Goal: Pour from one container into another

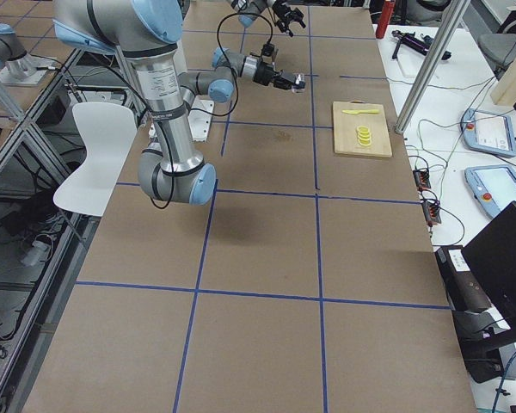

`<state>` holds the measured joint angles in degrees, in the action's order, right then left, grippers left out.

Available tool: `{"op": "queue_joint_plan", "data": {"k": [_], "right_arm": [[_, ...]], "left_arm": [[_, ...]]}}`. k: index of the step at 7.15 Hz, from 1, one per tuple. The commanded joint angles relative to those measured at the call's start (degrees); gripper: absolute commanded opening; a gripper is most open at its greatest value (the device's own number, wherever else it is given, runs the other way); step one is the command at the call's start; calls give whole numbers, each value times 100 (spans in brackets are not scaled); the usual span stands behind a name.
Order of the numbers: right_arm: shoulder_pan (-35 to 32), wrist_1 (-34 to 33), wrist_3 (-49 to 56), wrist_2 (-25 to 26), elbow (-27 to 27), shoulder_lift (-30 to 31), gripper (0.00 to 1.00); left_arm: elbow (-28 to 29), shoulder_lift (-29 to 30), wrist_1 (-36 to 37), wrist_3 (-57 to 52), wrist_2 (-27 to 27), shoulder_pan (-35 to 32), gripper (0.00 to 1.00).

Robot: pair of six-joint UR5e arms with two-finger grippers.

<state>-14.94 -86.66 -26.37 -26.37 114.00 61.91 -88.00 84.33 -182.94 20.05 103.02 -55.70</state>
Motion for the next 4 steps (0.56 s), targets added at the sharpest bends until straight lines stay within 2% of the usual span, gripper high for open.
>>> {"op": "queue_joint_plan", "data": {"k": [1,2,3,4], "right_arm": [[0,0,0,0,0,6,0],[0,0,0,0,0,6,0],[0,0,0,0,0,6,0],[0,0,0,0,0,6,0]], "left_arm": [[-539,92,2196,-537,1005,-1001,100],[-882,345,3680,-564,1140,-1248,100],[-981,391,4217,-1086,1089,-1651,100],[-869,174,4362,-1100,1106,-1925,100]]}}
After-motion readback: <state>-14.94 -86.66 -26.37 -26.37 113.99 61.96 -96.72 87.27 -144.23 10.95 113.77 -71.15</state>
